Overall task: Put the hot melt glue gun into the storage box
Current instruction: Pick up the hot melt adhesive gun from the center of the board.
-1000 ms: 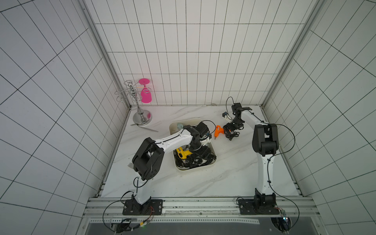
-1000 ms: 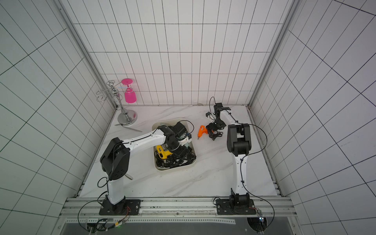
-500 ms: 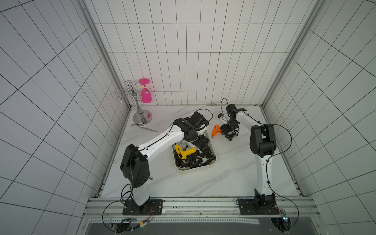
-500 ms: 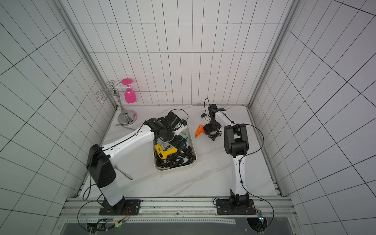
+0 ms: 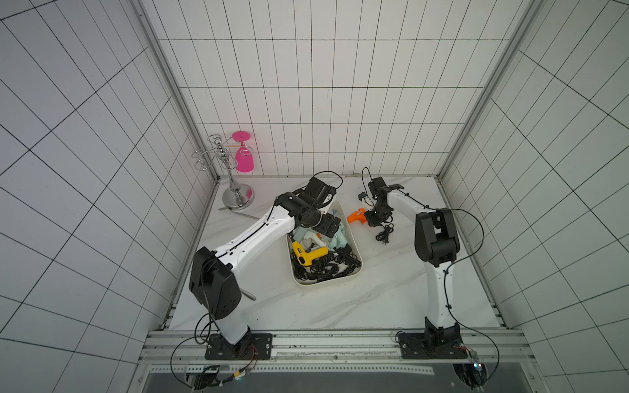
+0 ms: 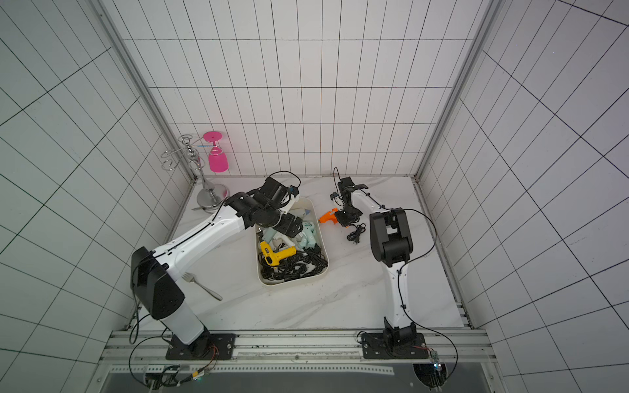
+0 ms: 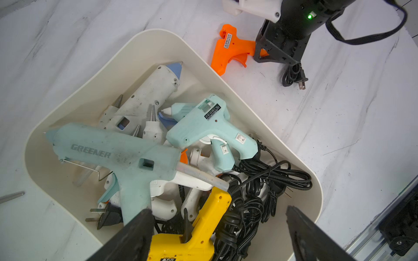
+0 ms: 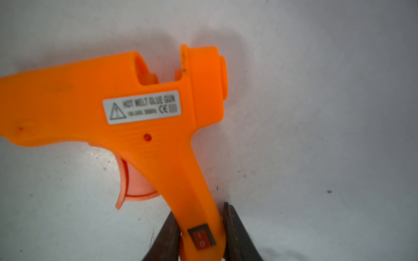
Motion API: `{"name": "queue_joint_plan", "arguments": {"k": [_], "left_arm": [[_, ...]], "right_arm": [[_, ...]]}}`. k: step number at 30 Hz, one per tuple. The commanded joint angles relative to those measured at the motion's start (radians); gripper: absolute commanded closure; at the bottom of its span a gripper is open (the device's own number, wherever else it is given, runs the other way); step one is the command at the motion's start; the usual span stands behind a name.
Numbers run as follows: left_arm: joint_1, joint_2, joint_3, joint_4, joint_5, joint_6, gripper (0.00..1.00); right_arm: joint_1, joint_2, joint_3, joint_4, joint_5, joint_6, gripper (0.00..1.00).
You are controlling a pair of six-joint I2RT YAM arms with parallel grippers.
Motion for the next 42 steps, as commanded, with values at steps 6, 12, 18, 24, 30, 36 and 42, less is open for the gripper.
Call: {"name": "queue_joint_plan", "arguments": {"k": [6,12,18,24,30,36,42], "left_arm": [[0.086,-0.157,-0.164,0.269,0.069,-0.058,0.01],[0.098,-0.255,-0.295,0.527,0.131,-0.034,0.01],[0.099,-0.257,-0.326,0.639,0.186,0.026,0.02],[0.098,-0.258,-0.369,0.744,0.212,0.163,0.01],[0.096,-0.261,-0.444,0.955,0.286,0.176,0.01],[0.092,-0.245,-0.453,1.063,0.347,0.131,0.01],[0.092,-0.206,-0.433,1.076,0.401,0.114,0.04]], "right_arm": [[-0.125,-0.167,-0.040,-0.142,-0.308,0.250,0.70],[-0.143,-0.283,-0.048,-0.212,-0.589,0.272,0.70],[-0.144,-0.353,-0.055,-0.245,-0.815,0.278,0.70],[-0.140,-0.364,-0.077,-0.296,-1.138,0.258,0.70],[-0.105,-0.374,-0.090,-0.378,-1.227,0.199,0.71],[-0.045,-0.391,-0.115,-0.382,-1.252,0.195,0.70],[-0.003,-0.383,-0.104,-0.411,-1.262,0.180,0.69]]}}
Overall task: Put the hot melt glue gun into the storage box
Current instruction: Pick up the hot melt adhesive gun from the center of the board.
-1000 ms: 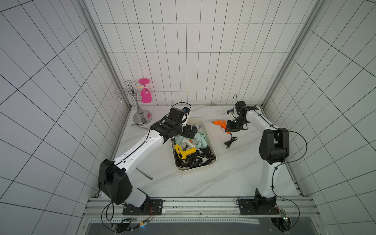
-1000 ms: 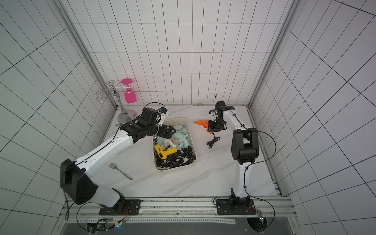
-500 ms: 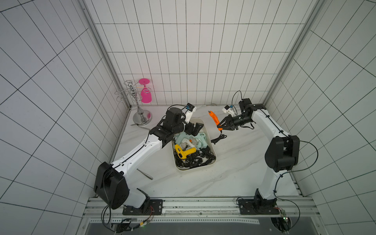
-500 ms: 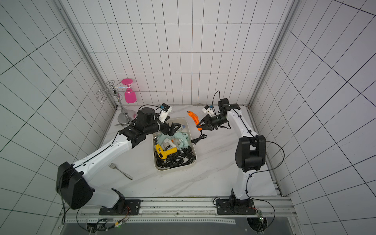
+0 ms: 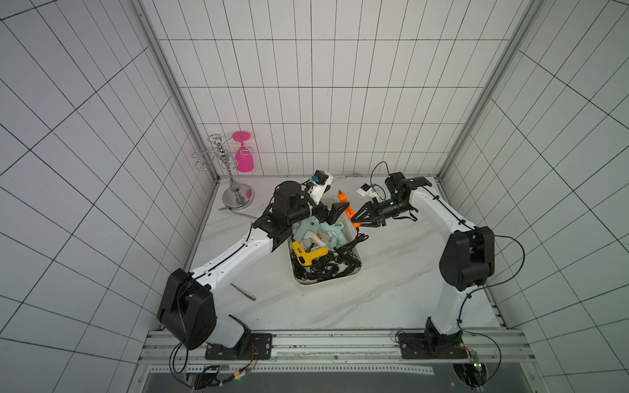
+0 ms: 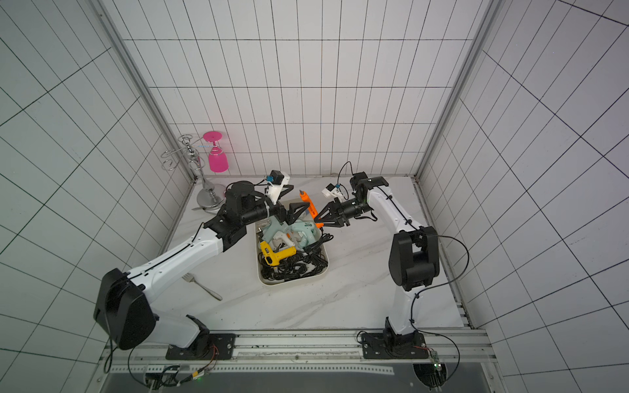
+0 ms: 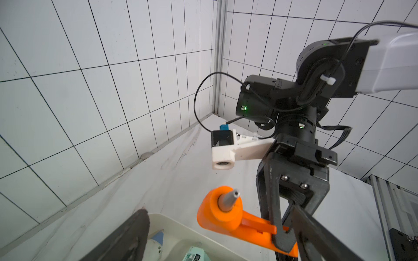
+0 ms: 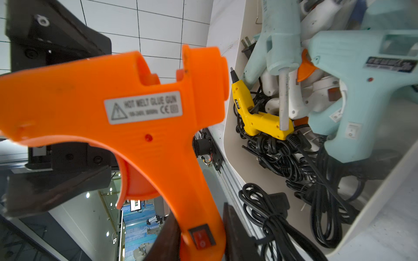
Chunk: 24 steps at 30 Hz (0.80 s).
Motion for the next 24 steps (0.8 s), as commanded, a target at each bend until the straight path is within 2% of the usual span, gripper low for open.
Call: {"name": "queue_joint_plan", "arguments": {"k": [1,3,6,11,14,15,16,17,18,21,24], "left_arm": [[-0.004,0.037,0.012,0.029,0.041,-0.011,0.05],[-0.002,0.044,0.015,0.025,0.040,-0.017,0.10],[-0.002,0.058,0.042,-0.009,0.079,-0.019,0.26],[0.000,0.059,0.044,-0.024,0.093,-0.043,0.77],[-0.002,0.045,0.035,-0.033,0.110,-0.066,0.98],[-0.004,0.039,0.034,-0.037,0.115,-0.076,1.00],[-0.004,0.030,0.026,-0.038,0.106,-0.093,1.00],[-0.006,0.019,0.020,-0.038,0.088,-0.117,1.00],[-0.004,0.008,0.015,-0.047,0.068,-0.141,1.00],[-0.003,-0.033,0.018,-0.122,-0.018,-0.223,1.00],[-0.002,-0.079,0.014,-0.229,-0.120,-0.321,1.00]], "right_arm": [[0.021,-0.029,-0.004,-0.046,-0.047,-0.030,0.70],[0.027,-0.031,-0.003,-0.048,-0.050,-0.029,0.70],[0.034,-0.031,-0.003,-0.049,-0.052,-0.026,0.70],[0.040,-0.020,0.009,-0.051,-0.049,-0.020,0.68],[0.040,-0.016,0.021,-0.053,-0.054,-0.023,0.54],[0.040,-0.014,0.027,-0.052,-0.052,-0.023,0.49],[0.038,-0.010,0.036,-0.051,-0.044,-0.023,0.38],[0.037,-0.008,0.045,-0.050,-0.035,-0.021,0.10],[0.033,-0.004,0.055,-0.049,-0.025,-0.019,0.01],[-0.008,-0.003,0.079,-0.018,0.034,0.029,0.01],[-0.094,-0.074,0.009,0.188,0.109,0.206,0.01]]}}
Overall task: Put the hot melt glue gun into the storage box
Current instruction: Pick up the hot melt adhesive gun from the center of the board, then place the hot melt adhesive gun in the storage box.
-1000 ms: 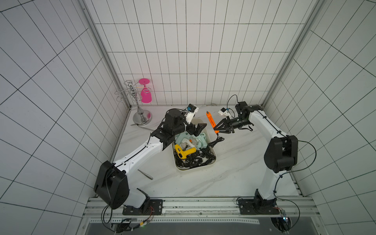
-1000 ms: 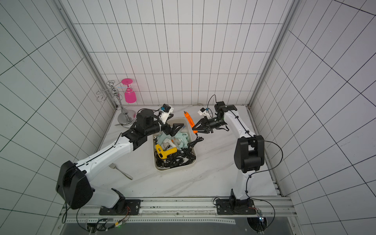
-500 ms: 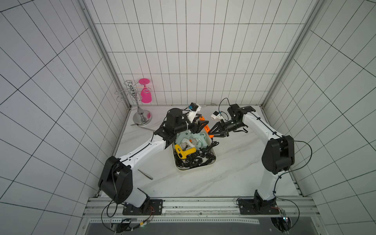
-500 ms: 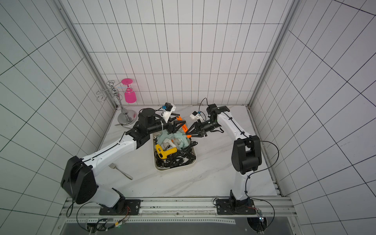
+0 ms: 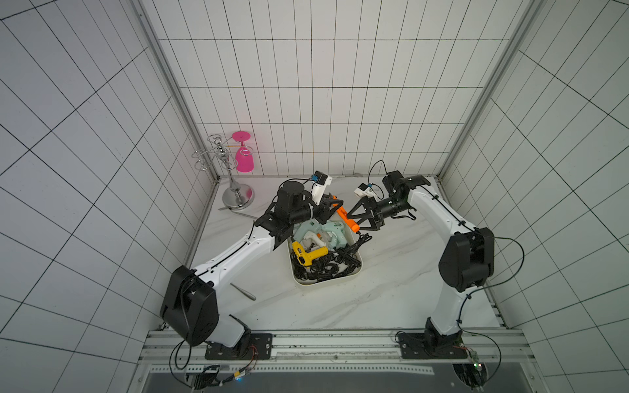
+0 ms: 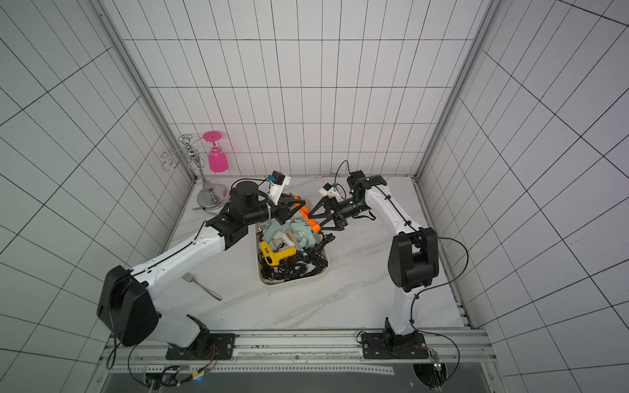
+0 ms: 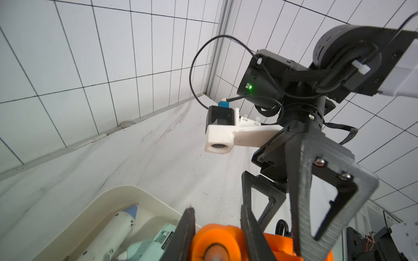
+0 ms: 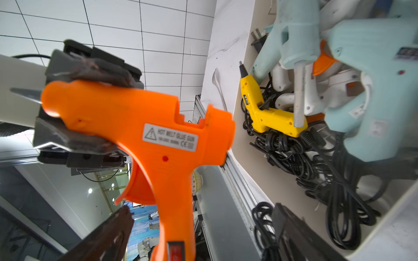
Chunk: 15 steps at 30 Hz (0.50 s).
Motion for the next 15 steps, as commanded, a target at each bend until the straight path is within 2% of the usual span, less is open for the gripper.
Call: {"name": "queue_joint_plan", "arguments": {"k": [1,4,7,12,15], "left_arm": [[0.000,-0.081,-0.010,-0.123,-0.135,-0.162,1.00],[0.003,-0.125,-0.059,-0.201,-0.230,-0.326,1.00],[0.010,-0.152,-0.130,-0.236,-0.295,-0.538,1.00],[-0.002,-0.148,-0.254,-0.220,-0.336,-0.827,1.00],[-0.041,-0.146,-0.268,-0.281,-0.405,-0.925,1.00]], "right_arm": [[-0.112,-0.100,-0.052,0.251,0.118,0.204,0.01],[-0.204,-0.202,-0.154,0.447,0.276,0.349,0.01],[-0.241,-0.259,-0.223,0.513,0.388,0.391,0.01],[-0.238,-0.277,-0.328,0.525,0.395,0.395,0.01],[-0.235,-0.301,-0.394,0.533,0.405,0.381,0.01]]}}
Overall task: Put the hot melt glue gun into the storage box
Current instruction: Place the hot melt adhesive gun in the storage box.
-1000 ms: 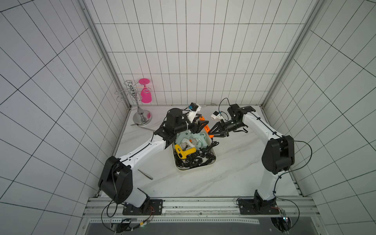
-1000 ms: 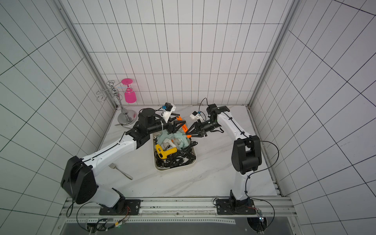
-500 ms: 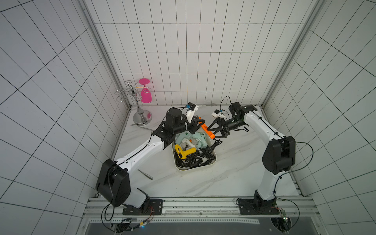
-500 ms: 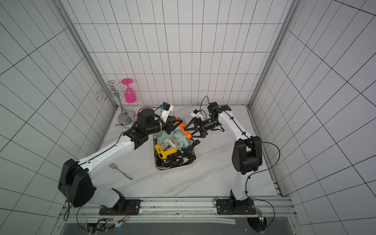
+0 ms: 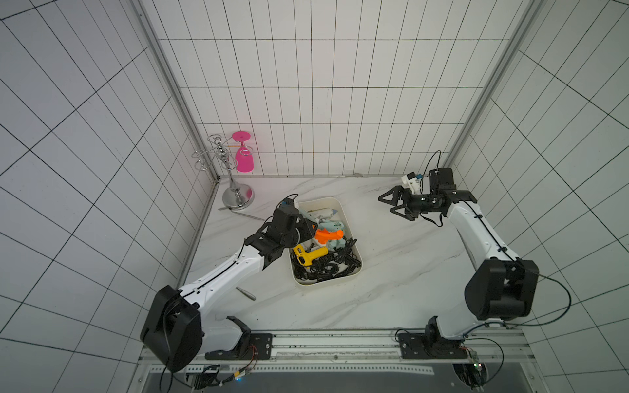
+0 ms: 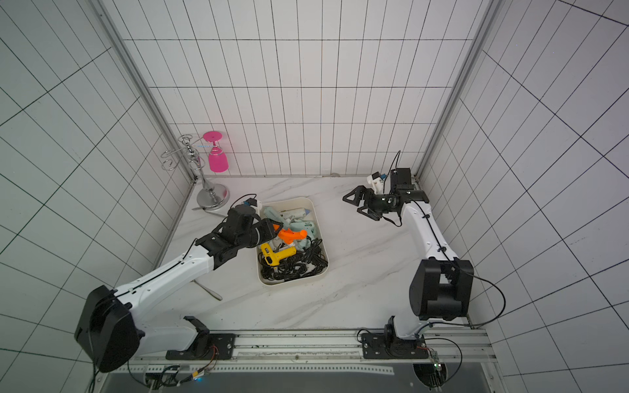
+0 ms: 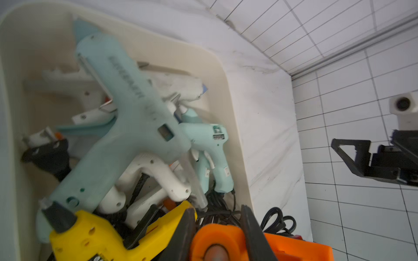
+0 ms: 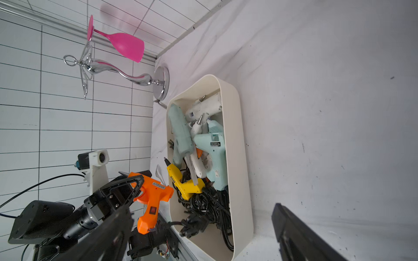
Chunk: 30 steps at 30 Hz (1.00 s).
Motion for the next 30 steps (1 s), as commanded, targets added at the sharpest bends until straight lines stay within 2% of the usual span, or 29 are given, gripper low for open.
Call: {"name": "queue_joint_plan", "arguments": {"k": [1,4,6,10,14,20,21,22,24,25,26,30], "left_arm": [[-0.046,-0.011,0.004,-0.053,-0.114,-0.226,1.00],[-0.099,-0.011,0.015,-0.147,-0.198,-0.348,1.00],[-0.122,-0.010,-0.001,-0.178,-0.207,-0.451,1.00],[-0.183,-0.001,-0.023,-0.268,-0.220,-0.657,1.00],[-0.255,-0.006,-0.021,-0.380,-0.291,-0.791,1.00],[-0.284,0.059,-0.040,-0.426,-0.229,-0.912,1.00],[-0.284,0.072,-0.040,-0.430,-0.215,-0.914,0.97],[-0.285,0.085,-0.036,-0.437,-0.196,-0.908,0.88],[-0.291,0.092,-0.031,-0.460,-0.188,-0.896,0.54],[-0.292,0.091,-0.033,-0.473,-0.188,-0.896,0.43],[-0.292,0.083,-0.039,-0.475,-0.190,-0.894,0.34],[-0.290,0.059,-0.006,-0.515,-0.212,-0.823,0.15]], "right_arm": [[0.008,-0.025,-0.077,0.028,0.042,0.013,0.01],[0.024,-0.054,-0.119,0.049,0.039,0.009,0.01],[0.052,-0.075,-0.141,0.081,0.041,0.013,0.01],[0.169,-0.103,-0.148,0.130,0.060,0.006,0.01],[0.305,-0.119,-0.136,0.102,0.100,-0.071,0.01],[0.441,-0.131,-0.151,0.029,0.206,-0.189,0.01],[0.459,-0.131,-0.152,0.018,0.214,-0.212,0.01],[0.479,-0.129,-0.154,0.000,0.232,-0.233,0.01],[0.521,-0.127,-0.159,-0.027,0.288,-0.264,0.01],[0.540,-0.126,-0.166,-0.041,0.324,-0.273,0.01],[0.555,-0.128,-0.178,-0.047,0.354,-0.281,0.01],[0.571,-0.127,-0.234,-0.044,0.389,-0.289,0.01]]}}
